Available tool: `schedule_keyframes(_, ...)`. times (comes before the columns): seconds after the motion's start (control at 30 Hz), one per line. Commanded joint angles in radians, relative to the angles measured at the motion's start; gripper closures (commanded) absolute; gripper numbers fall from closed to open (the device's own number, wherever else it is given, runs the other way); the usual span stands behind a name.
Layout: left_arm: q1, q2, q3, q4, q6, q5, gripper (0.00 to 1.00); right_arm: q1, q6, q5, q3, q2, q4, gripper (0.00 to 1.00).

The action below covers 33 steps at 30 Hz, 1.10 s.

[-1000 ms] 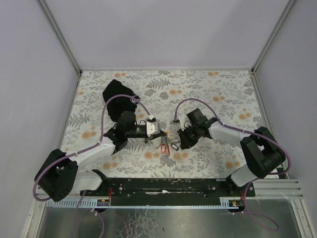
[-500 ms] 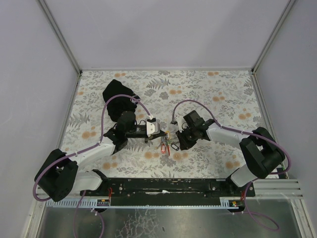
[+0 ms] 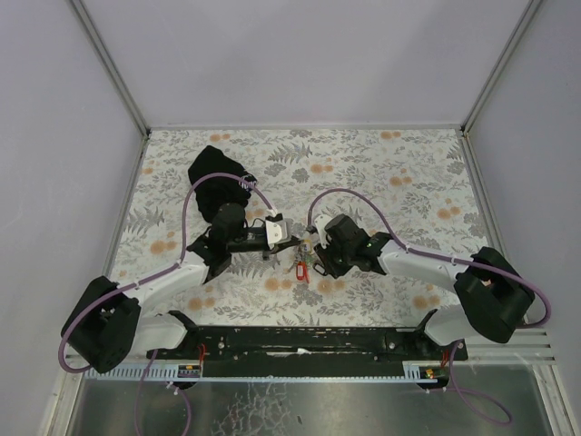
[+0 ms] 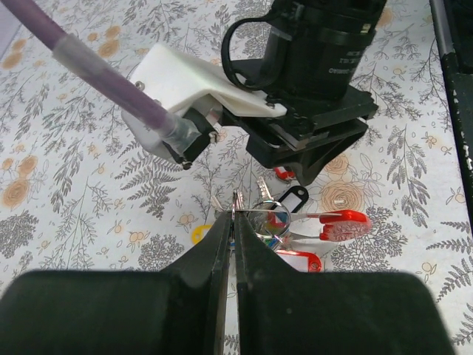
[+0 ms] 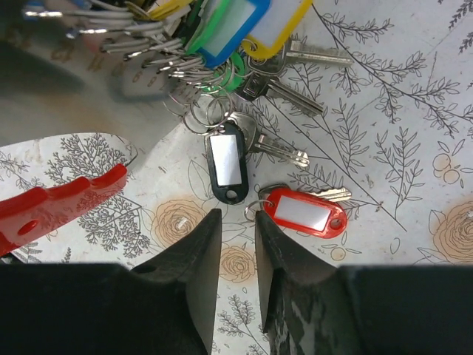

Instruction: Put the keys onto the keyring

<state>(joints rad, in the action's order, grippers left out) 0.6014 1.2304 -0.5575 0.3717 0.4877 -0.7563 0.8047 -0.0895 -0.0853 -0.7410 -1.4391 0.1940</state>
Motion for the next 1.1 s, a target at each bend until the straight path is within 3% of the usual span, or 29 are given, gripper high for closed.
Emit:
schedule_keyframes(0.0, -0.014, -0.034, 0.013, 0.038, 0.018, 0.028, 1.0, 0.045, -0.06, 0.118, -0.01, -0.006, -0.036, 0.69)
schedule_keyframes(0.77, -0.016, -0.029, 0.01, 0.051, 0.008, 0.005, 1.0, 0.085, -0.125, 0.259, -0.06, -0.095, 0.013, 0.73)
schedule_keyframes(1.07, -0.016, -0.029, 0.01, 0.056, 0.006, 0.0, 1.0, 0.084, -0.147, 0.304, -0.073, -0.104, 0.041, 0.91)
